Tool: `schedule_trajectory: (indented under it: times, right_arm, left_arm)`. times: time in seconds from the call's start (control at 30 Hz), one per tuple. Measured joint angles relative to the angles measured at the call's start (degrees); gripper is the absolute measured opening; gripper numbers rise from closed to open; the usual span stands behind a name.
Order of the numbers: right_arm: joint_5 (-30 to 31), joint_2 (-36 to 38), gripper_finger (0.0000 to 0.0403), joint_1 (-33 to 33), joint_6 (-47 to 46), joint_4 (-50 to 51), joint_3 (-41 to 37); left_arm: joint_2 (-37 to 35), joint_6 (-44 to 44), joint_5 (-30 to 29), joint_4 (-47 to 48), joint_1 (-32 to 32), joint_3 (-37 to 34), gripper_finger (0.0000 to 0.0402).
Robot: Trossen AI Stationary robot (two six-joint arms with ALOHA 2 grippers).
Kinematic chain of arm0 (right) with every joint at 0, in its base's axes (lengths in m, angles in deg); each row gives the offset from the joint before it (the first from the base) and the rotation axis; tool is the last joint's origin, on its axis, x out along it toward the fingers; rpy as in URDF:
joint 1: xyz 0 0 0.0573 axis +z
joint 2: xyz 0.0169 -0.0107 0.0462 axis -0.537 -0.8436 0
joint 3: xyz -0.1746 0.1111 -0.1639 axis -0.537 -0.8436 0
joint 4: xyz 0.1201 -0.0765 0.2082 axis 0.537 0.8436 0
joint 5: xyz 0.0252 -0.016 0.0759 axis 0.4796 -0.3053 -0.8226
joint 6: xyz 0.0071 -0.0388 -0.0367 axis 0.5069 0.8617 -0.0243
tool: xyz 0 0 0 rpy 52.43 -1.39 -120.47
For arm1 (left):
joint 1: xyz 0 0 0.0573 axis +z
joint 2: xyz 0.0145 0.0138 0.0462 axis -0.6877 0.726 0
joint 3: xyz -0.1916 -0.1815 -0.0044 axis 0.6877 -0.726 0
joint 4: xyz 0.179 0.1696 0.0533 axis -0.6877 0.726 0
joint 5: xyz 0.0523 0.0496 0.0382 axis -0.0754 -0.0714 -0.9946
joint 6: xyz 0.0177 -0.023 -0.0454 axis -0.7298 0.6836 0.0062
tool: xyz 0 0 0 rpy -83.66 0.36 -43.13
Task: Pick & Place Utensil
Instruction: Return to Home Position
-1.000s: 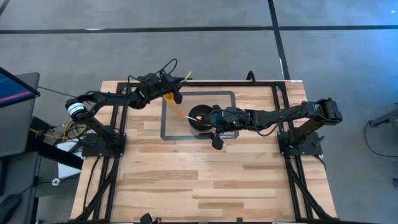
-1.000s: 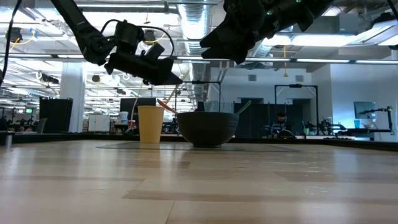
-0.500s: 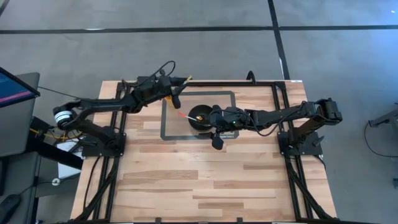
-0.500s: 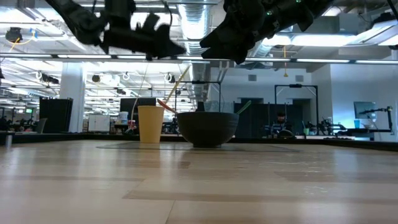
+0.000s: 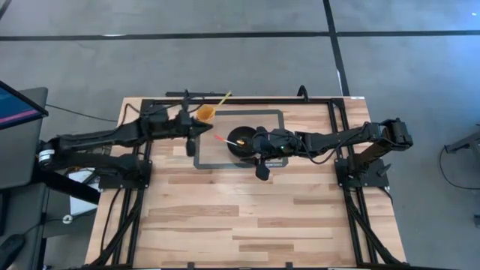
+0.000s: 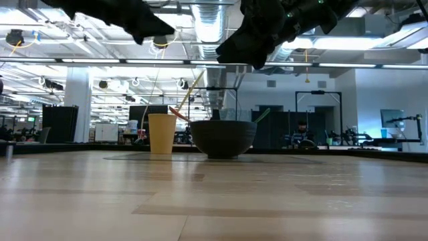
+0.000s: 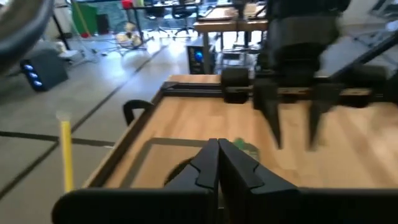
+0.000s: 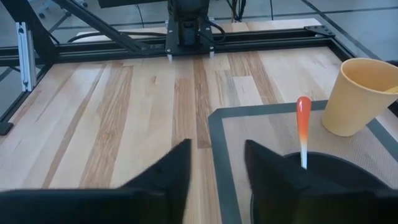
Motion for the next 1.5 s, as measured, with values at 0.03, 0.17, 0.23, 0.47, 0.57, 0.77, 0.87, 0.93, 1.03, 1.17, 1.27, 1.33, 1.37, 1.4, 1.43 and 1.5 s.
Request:
schedule_trajectory:
  times: [0.03,0.17,0.23,0.47,0.57,0.77,0.87,0.93,1.03,1.17,1.27,1.33,1.37,1.4,1.43,1.5]
  right_arm:
    - [0.0,0.0,0.0129,0.0,0.0,0.1,0.0]
    - [0.0,0.0,0.0044,0.0,0.0,0.0,0.0]
    - [0.0,0.0,0.0013,0.0,0.1,0.0,0.0]
    - [1.9,4.0,0.0002,0.6,-0.2,2.3,0.0]
    - [5.6,8.1,0.0005,2.0,0.3,5.9,0.0]
    - [10.2,16.2,0.0003,4.2,5.2,8.7,-2.0]
    - [10.3,20.6,0.0001,4.2,5.8,7.6,-5.5]
    - [10.3,23.7,0.0002,3.9,5.1,5.6,-8.8]
    - [10.3,28.9,0.0002,3.5,3.6,1.6,-14.3]
    - [10.3,35.1,0.0001,3.0,3.1,-1.4,-20.0]
    - [10.4,38.8,0.0001,2.9,3.1,-1.5,-23.2]
    - [10.4,41.1,0.0001,2.7,2.7,-2.5,-25.1]
    - [10.3,42.1,0.0001,2.8,2.5,-3.4,-26.0]
    - [10.3,43.3,0.0001,2.8,2.5,-3.6,-26.8]
    - [10.3,44.3,0.0001,2.8,2.5,-3.6,-27.5]
    - [10.3,46.2,0.0001,2.8,2.5,-3.8,-28.8]
  left_arm:
    - [-1.4,0.8,0.0,1.3,-0.7,0.0,0.0007]
    - [-6.8,2.1,0.0,6.9,-3.4,-0.1,0.0005]
    - [-9.6,2.2,0.0,7.2,-4.5,-1.3,0.0006]
    - [-22.9,3.9,0.0,7.3,-5.3,-9.6,0.0008]
    - [-29.4,5.2,0.0,7.3,-5.3,-13.6,0.0006]
    - [-40.4,7.1,0.4,6.2,-5.3,-19.5,0.0009]
    - [-44.2,7.8,0.4,6.1,-5.3,-22.0,0.0007]
    - [-44.1,7.8,0.6,5.4,-5.3,-23.3,0.0006]
    - [-43.2,7.7,0.9,3.3,-5.3,-24.8,0.0007]
    - [-43.3,7.8,3.4,-2.9,-5.3,-28.4,0.0011]
    - [-43.4,7.8,5.3,-9.0,-5.3,-31.5,0.0007]
    - [-43.4,8.5,5.5,-11.6,-5.3,-33.8,0.0006]
    - [-43.4,9.1,5.4,-12.7,-5.3,-34.8,0.0006]
    - [-43.4,9.6,5.4,-13.6,-5.3,-35.6,0.0007]
    - [-43.4,10.2,5.4,-14.5,-5.3,-36.4,0.0008]
    - [-43.4,10.7,5.4,-16.6,-5.3,-38.0,0.0010]
